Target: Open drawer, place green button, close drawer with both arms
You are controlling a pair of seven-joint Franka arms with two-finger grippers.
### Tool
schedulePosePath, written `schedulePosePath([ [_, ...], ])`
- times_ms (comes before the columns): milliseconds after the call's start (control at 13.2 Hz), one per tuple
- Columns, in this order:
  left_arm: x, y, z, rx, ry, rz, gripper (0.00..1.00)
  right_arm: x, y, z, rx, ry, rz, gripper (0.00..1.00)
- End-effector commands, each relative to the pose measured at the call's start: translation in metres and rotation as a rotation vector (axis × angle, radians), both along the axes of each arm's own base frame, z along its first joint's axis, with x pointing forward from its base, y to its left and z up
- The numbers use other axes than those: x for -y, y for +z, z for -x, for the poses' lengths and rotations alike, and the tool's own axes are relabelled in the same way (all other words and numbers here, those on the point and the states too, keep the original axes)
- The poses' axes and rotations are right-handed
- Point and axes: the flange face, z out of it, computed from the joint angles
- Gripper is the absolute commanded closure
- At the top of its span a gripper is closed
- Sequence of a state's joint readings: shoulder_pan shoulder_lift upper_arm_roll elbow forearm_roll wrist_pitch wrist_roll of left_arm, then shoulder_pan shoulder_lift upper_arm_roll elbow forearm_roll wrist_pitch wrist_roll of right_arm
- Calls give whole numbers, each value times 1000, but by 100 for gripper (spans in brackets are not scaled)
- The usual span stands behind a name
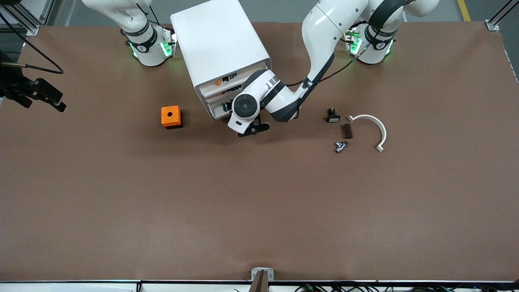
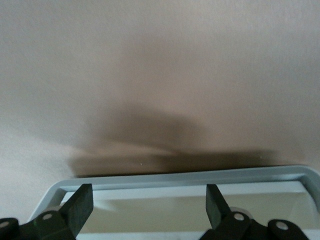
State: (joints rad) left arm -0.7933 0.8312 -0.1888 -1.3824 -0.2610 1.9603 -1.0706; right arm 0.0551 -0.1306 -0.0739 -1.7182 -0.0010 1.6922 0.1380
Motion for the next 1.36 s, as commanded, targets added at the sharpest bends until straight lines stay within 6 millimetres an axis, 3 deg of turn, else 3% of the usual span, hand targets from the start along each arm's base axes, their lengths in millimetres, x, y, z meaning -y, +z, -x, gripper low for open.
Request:
schedulePosePath([
  [0,6,10,16,-7,17,-10,1,6,9,6,2,8,18,0],
  [378,10,7,25,-17,52,-44,1,6,9,6,2,8,18,0],
  [681,-2,12,4,4,115,-66,1,7,9,7,-1,5,16,0],
  [1059,-77,58,-96,104,241,-50,0,6,10,7,1,6,16,0],
  [1211,-106,90,-124,215,221,-92,0,5,10,7,4,8,16,0],
  [1286,-129,105,-140,250,219,-134,1,5,10,7,4,8,16,0],
])
